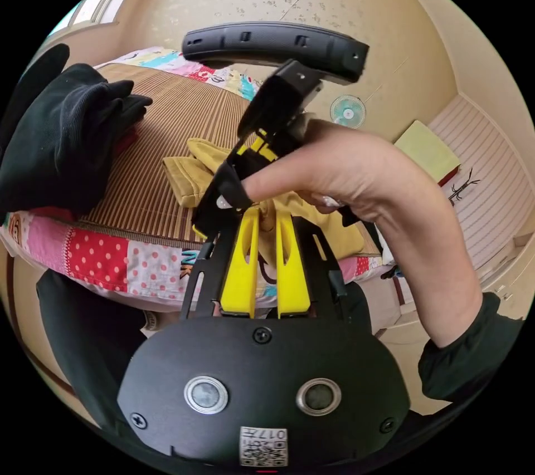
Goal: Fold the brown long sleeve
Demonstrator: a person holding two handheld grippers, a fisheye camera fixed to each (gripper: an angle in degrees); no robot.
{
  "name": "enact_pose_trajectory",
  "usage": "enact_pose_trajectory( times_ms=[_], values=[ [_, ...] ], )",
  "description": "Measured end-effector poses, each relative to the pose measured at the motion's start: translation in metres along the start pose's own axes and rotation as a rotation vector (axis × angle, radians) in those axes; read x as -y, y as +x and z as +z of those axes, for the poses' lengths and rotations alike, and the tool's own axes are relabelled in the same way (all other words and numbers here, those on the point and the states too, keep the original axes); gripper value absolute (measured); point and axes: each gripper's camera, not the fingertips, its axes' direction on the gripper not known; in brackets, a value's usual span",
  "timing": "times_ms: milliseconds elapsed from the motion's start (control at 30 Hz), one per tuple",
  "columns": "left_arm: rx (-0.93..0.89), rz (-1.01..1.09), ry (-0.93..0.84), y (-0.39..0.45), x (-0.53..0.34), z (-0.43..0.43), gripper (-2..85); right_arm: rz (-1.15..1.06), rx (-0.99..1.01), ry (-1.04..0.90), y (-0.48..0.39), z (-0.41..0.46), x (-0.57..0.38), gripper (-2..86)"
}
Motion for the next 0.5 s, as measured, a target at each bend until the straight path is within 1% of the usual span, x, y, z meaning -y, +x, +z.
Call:
enact_pose_trajectory(
  times_ms=[67, 100, 133, 200, 233, 300, 333, 367, 400, 433, 500],
  values=[
    [-0.004, -0.001, 0.002, 0.003, -0.008, 0.002, 5.5, -0.03, -0.088, -0.037, -0.001, 0.004, 0.0, 13.2],
    [-0.007, -0.003, 0.008, 0.003, -0.01, 0.001, 5.7, -0.043, -0.122, -0.022, 0.001, 0.003, -0.005, 11.7],
    [-0.023, -0.004, 0.025, 0.0, -0.014, -0.005, 6.1, -0.042, -0.116, -0.001, 0.005, 0.001, -0.009, 10.9],
    [-0.084, 0.001, 0.069, -0.005, -0.021, -0.017, 6.6, -0.015, -0.021, 0.131, 0.031, -0.012, -0.039, 10.1],
    [-0.142, 0.007, 0.105, -0.01, -0.026, -0.027, 7.4, 0.001, 0.008, 0.178, 0.042, -0.015, -0.05, 9.9],
    [-0.2, -0.011, 0.139, -0.02, -0.033, -0.037, 8.3, 0.081, 0.187, 0.395, 0.094, -0.022, -0.113, 9.3],
    [-0.227, -0.029, 0.145, -0.027, -0.035, -0.039, 9.0, 0.098, 0.239, 0.466, 0.109, -0.021, -0.133, 9.2],
    [-0.253, -0.048, 0.132, -0.033, -0.035, -0.037, 10.1, 0.141, 0.348, 0.606, 0.139, -0.015, -0.177, 8.9],
    [-0.266, -0.057, 0.121, -0.036, -0.035, -0.035, 10.5, 0.188, 0.462, 0.746, 0.17, -0.001, -0.222, 8.8],
    [-0.293, -0.071, 0.097, -0.04, -0.033, -0.027, 11.4, 0.212, 0.514, 0.818, 0.185, 0.008, -0.246, 8.7],
    [-0.343, -0.084, 0.059, -0.044, -0.03, -0.013, 12.1, 0.306, 0.686, 1.063, 0.236, 0.062, -0.335, 8.6]
  ],
)
